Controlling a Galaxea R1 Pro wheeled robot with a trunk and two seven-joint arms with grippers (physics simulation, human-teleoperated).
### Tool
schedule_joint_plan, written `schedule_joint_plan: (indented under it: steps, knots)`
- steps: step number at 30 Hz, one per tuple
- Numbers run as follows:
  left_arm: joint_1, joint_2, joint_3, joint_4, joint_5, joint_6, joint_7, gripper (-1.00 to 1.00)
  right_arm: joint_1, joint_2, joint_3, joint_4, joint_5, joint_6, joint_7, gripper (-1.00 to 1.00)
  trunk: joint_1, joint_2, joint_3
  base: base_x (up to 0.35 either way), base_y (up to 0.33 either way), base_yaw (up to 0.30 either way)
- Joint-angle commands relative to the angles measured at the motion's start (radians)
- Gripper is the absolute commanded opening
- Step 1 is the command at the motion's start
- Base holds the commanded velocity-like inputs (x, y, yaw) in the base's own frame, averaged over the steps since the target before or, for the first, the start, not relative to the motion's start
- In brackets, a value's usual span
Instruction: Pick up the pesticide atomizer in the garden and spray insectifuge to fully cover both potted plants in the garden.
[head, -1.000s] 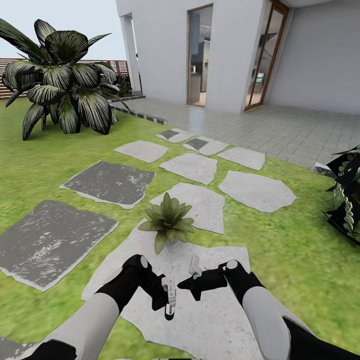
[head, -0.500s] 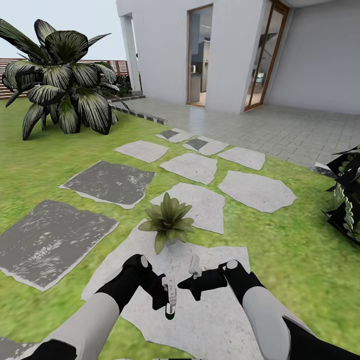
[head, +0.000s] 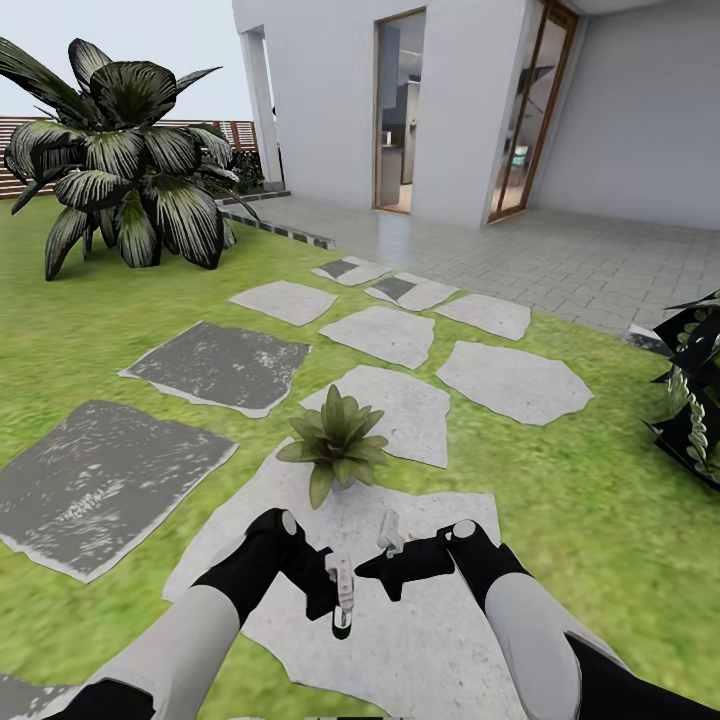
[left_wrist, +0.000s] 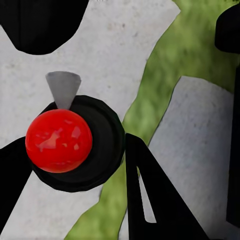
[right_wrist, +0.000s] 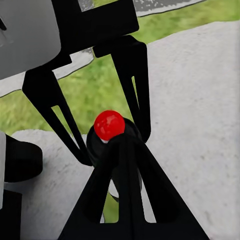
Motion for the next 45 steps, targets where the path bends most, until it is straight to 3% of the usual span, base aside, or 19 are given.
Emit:
schedule_joint_plan:
  steps: [1, 6, 26, 31, 36, 37, 41, 45]
  knots:
    - [0.000, -0.001, -0.001, -0.002, 0.003, 0.011, -0.005, -1.00, -0.001, 0.001, -0.008, -0.001, 0.011, -0.009, 0.003, -1.00, 0.000, 0.000, -0.001, 0.000, 0.000, 0.000]
    - [0.000, -0.004, -0.001, -0.002, 0.022, 0.011, -0.004, -1.00, -0.001, 0.001, -0.008, -0.001, 0.011, -0.009, 0.003, -1.00, 0.000, 0.000, -0.001, 0.000, 0.000, 0.000]
    - [0.001, 0.008, 0.004, -0.003, 0.020, 0.008, -0.004, -1.00, -0.001, 0.001, -0.008, -0.002, 0.011, -0.009, 0.004, -1.00, 0.000, 0.000, -0.001, 0.000, 0.000, 0.000]
    - [0.004, 0.059, 0.003, -0.002, 0.019, 0.002, -0.005, -1.00, -0.001, 0.001, -0.008, -0.002, 0.011, -0.009, 0.004, -1.00, 0.000, 0.000, -0.001, 0.000, 0.000, 0.000]
    - [0.005, 0.137, 0.003, -0.001, 0.020, -0.001, -0.007, -1.00, -0.001, 0.001, -0.008, -0.003, 0.011, -0.009, 0.004, -1.00, 0.000, 0.000, -0.001, 0.000, 0.000, 0.000]
    - [0.006, 0.157, 0.003, -0.001, 0.020, -0.001, -0.007, -1.00, -0.001, 0.001, -0.008, -0.003, 0.011, -0.009, 0.004, 1.00, 0.000, 0.000, -0.001, 0.000, 0.000, 0.000]
    - [0.007, 0.202, 0.004, 0.000, 0.020, -0.001, -0.006, -1.00, -0.001, 0.001, -0.008, -0.003, 0.011, -0.009, 0.004, 1.00, 0.000, 0.000, -0.001, 0.000, 0.000, 0.000]
    - [0.007, 0.222, 0.013, -0.003, 0.019, 0.009, 0.018, -1.00, -0.001, 0.001, -0.009, -0.008, 0.013, -0.010, -0.004, 1.00, 0.000, 0.000, -0.001, 0.000, 0.000, 0.000]
